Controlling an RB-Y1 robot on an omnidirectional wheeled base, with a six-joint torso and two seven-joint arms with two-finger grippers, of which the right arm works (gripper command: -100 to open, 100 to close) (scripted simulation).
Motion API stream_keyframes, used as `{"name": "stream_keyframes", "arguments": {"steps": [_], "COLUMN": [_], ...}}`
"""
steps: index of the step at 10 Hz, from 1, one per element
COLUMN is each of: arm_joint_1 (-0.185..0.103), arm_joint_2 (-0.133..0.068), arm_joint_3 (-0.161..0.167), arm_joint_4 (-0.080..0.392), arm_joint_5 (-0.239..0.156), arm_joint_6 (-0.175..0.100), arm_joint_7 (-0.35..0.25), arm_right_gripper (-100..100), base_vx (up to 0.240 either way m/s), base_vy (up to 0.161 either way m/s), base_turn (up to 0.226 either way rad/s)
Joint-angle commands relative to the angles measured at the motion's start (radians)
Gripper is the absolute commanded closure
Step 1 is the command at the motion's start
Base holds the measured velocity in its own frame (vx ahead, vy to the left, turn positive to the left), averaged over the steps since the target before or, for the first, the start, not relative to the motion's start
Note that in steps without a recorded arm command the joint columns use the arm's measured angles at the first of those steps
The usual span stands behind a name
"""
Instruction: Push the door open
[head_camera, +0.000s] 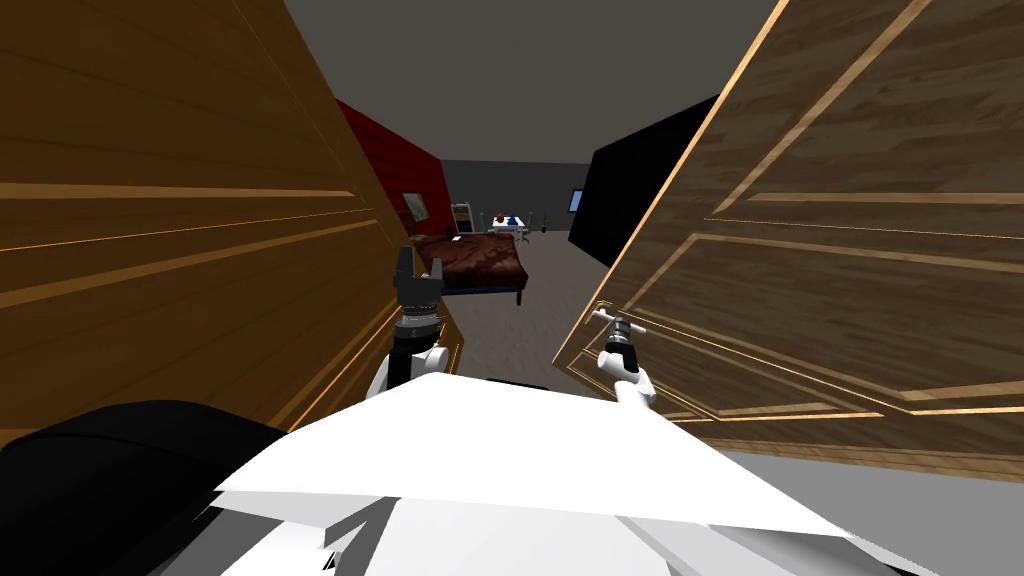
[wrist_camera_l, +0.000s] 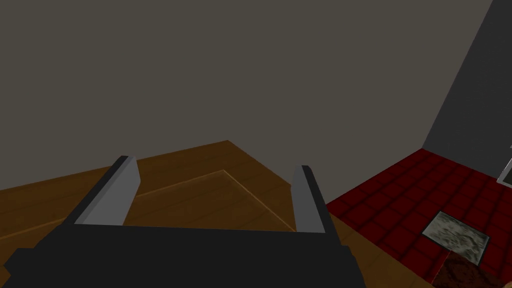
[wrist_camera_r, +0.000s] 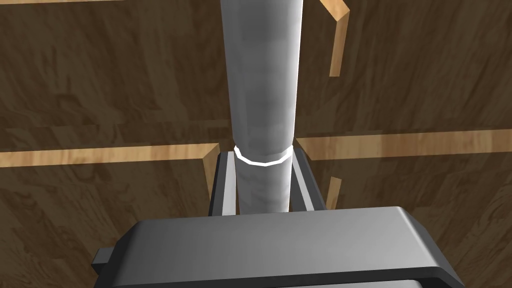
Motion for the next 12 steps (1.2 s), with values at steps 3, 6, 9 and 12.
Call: {"name": "stream_keyframes", "arguments": {"steps": [3, 6, 9, 12], "arm_joint_1": [0.002, 0.005, 0.011, 0.017], "arm_joint_2": [-0.005, -0.005, -0.006, -0.005], "arm_joint_3": [-0.050, -0.059, -0.098, -0.138], "arm_joint_4": [-0.009, -0.002, -0.010, -0.017], "arm_joint_5": [-0.007, -0.009, -0.014, -0.018], "arm_joint_6": [0.002, 0.000, 0.002, 0.004], "arm_joint_7": [0.012, 0.013, 0.021, 0.029], "arm_right_gripper": [100, 100, 100, 100], "base_vx": [0.191, 0.150, 0.170, 0.189], "base_vy": [0.057, 0.027, 0.010, 0.002], "base_turn": [-0.075, -0.044, -0.043, -0.044]}}
